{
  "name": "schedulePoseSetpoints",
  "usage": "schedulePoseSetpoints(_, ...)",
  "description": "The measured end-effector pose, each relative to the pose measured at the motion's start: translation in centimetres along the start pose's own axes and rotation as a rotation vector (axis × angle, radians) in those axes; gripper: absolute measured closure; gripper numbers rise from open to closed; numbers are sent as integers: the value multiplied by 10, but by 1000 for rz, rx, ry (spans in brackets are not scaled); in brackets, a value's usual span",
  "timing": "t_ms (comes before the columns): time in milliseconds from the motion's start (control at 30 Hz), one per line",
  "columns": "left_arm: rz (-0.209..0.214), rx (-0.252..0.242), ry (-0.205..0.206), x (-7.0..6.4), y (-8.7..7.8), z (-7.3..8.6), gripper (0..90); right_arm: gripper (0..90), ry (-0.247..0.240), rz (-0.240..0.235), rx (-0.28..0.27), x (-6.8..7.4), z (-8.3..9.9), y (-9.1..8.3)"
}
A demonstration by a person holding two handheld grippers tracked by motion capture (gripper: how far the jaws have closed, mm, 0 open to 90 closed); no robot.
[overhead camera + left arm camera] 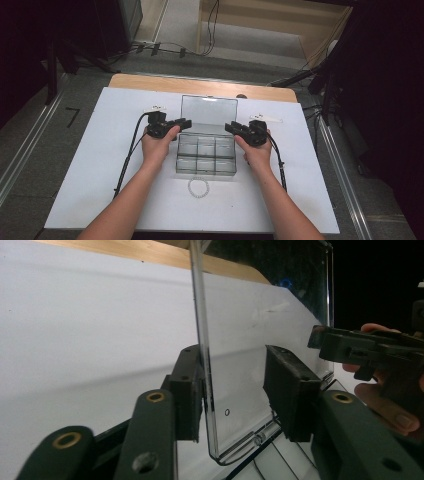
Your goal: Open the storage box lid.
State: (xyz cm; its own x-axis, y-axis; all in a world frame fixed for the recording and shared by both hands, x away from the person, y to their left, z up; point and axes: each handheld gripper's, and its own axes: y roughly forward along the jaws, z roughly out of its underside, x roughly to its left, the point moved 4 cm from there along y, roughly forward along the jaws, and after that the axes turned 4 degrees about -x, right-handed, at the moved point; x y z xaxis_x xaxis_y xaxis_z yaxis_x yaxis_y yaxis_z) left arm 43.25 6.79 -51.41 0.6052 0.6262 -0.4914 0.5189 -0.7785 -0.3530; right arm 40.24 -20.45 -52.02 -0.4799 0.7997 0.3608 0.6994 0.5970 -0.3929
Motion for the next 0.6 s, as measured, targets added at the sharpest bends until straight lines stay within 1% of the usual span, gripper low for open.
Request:
schedulePoseSetpoints(100,-4,16,4,1,2,2,557,561,6,1,12,-1,1,2)
schedulePoseSetpoints(233,-15,34,7,3,4,5,526,507,13,7,30,-2,4,5)
schedulePoseSetpoints(333,-19,47,2,4,5,7,498,465,28,4,42,-2,6,9)
schedulePoseSetpoints(367,-21,53,6,5,6,8,495,453,34,5,48,-3,6,10)
schedulePoseSetpoints(433,-19,63,-3,6,6,9,485,432,47,7,60,-3,6,12)
schedulePoseSetpoints(467,-21,66,-1,6,6,9,477,422,52,8,67,-3,7,13)
schedulePoseSetpoints(533,-28,75,18,6,6,10,458,409,55,7,73,-3,7,14)
schedulePoseSetpoints(600,-29,79,15,5,6,10,416,387,68,11,85,-3,7,14)
